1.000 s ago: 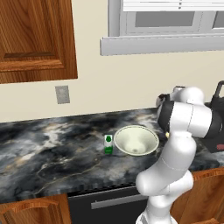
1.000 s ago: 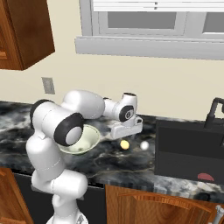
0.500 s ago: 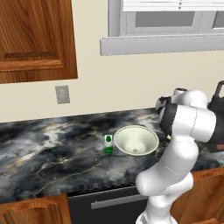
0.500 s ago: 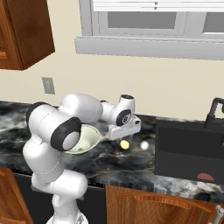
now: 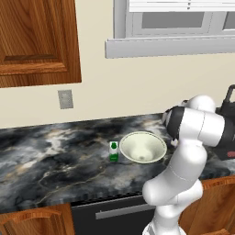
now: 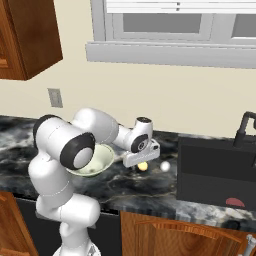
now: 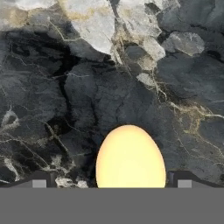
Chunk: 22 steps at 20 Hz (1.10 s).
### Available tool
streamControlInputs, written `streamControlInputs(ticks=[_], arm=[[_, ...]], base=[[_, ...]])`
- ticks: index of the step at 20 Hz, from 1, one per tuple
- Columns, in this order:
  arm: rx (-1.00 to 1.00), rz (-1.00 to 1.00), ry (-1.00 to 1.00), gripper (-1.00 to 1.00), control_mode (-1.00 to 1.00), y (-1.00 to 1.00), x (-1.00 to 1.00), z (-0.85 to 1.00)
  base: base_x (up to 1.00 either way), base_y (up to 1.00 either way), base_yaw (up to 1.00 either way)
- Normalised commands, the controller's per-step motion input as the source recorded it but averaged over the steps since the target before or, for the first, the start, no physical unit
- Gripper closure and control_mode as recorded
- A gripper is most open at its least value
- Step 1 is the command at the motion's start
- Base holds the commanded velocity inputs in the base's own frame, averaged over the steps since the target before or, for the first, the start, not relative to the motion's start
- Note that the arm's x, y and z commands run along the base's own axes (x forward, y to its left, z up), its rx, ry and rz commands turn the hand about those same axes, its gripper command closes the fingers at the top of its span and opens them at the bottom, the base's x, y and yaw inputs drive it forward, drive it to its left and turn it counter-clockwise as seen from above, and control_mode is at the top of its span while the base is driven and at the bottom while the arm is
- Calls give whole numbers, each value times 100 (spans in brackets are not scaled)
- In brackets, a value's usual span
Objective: Gather the eggs and milk located in the vicinity of the sink area and place them right next to the bowl.
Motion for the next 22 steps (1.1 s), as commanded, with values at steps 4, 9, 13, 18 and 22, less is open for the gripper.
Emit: streamControlInputs(ticks=[4,9,13,18,22], arm=[[0,-1,0,-100,-100,0,0,-7],[0,0,0,100,-100,0,0,0],[0,0,0,100,-100,0,-9,0],[4,0,-1,100,-100,0,-6,0],[20,4,-12,100,-100,0,-17,5]], base=[[0,0,0],[0,0,0],[0,0,0],[0,0,0],[0,0,0]])
